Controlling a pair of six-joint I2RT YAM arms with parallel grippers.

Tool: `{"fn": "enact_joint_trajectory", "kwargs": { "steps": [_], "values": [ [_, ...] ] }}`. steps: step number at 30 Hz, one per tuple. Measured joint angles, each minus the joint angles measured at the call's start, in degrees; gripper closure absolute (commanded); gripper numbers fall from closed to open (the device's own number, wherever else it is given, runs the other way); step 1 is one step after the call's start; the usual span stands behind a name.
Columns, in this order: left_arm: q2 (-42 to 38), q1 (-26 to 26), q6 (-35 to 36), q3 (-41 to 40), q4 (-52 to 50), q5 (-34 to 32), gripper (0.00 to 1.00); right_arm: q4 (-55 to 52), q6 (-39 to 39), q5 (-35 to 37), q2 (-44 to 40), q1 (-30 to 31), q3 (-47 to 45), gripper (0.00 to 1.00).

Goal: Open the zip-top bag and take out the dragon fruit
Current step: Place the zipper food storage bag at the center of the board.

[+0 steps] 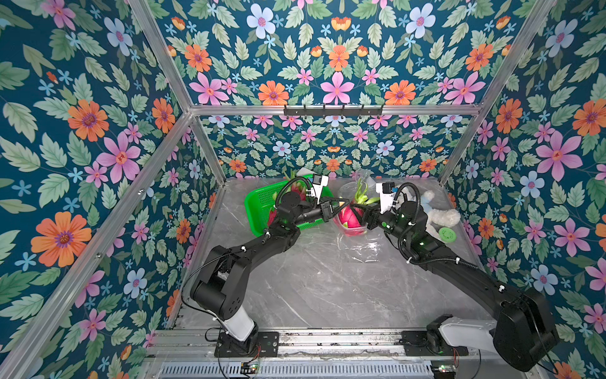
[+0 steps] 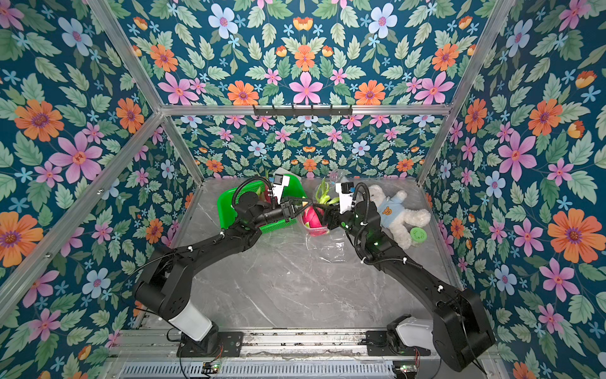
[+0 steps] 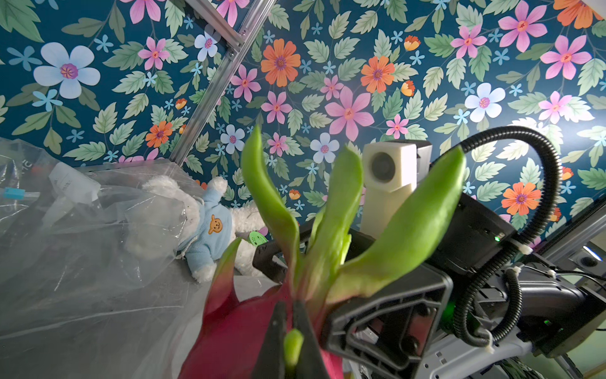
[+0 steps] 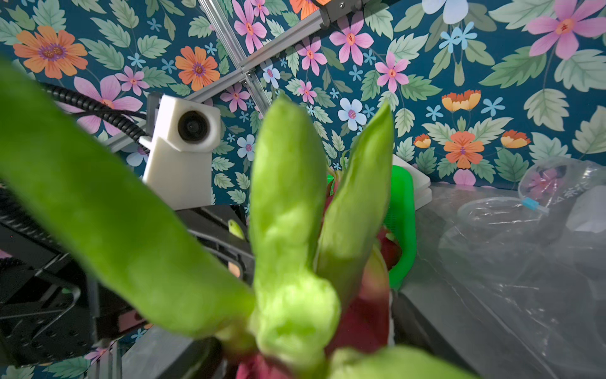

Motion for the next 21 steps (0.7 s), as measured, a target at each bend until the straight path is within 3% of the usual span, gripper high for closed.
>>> {"fn": "enact_joint_trajectory", "kwargs": {
  "steps": [6,10,15,18,19,21],
  "values": [
    [0.7,0.0,-0.8,-0.1,0.4,-0.2,1.00,0.1,0.0,0.1,1.0,0.1,0.6,0.77],
    [0.8,0.0,-0.9,-0.2,0.9,-0.4,1.00,-0.4,0.0,0.0,0.3,0.1,0.4,0.88],
    [1.0,-0.1,-1.3,-0.1,2.1,0.5,0.37,-1.1,-1.1,1.2,-1.8,0.0,-0.2,0.91],
    [0.5,-0.2,-1.6,-0.2,2.0,1.1,0.08,-1.9,-1.6,3.3,-3.7,-0.1,-0.6,0.92],
    [0.1,-0.1,-1.8,-0.4,1.9,1.2,0.01,-2.2,-1.7,3.4,-4.3,-0.1,-0.7,0.92],
    [-1.5,-0.1,-2.3,-1.0,1.8,1.2,0.01,-2.9,-2.5,3.9,-5.8,-0.1,-1.3,0.93]
  ]
}}
